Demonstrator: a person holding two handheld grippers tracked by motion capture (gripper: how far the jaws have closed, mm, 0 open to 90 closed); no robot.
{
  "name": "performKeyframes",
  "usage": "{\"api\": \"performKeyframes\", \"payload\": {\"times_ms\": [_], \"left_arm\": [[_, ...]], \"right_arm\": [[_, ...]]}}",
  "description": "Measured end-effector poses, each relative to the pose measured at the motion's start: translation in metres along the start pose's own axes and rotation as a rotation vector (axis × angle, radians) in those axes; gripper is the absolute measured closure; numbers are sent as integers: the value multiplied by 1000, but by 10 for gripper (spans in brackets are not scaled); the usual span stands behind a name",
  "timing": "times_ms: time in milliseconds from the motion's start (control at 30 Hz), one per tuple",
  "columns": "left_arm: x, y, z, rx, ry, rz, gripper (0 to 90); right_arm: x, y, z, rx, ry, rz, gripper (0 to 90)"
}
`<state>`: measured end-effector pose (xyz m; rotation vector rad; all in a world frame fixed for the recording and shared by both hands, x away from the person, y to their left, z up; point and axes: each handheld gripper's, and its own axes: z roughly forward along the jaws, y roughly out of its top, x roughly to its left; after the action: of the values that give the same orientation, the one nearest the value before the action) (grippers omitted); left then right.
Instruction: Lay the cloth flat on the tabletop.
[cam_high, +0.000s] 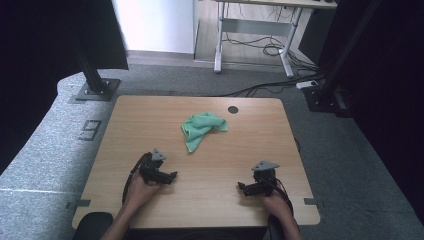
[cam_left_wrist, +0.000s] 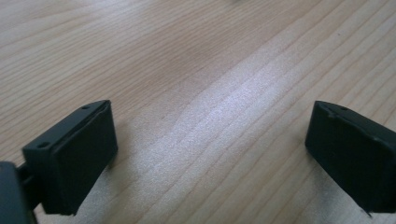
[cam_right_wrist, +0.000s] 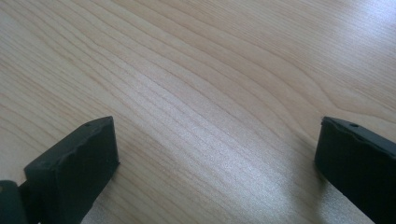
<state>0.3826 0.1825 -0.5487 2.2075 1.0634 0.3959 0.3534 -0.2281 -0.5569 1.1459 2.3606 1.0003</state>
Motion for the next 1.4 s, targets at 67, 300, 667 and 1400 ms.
{"api": "performKeyframes", "payload": {"times_ms": [67,300,667,1400], "left_arm": [[0,0,0,0,0,0,29],[0,0,1,0,1,0,27],[-1,1,2,4,4,-5,17],[-7,11,5,14,-7,17,54]], "right_arm": [[0,0,0,0,0,0,0],[0,0,0,0,0,0,0],[0,0,0,0,0,0,0],[0,0,0,0,0,0,0]]}}
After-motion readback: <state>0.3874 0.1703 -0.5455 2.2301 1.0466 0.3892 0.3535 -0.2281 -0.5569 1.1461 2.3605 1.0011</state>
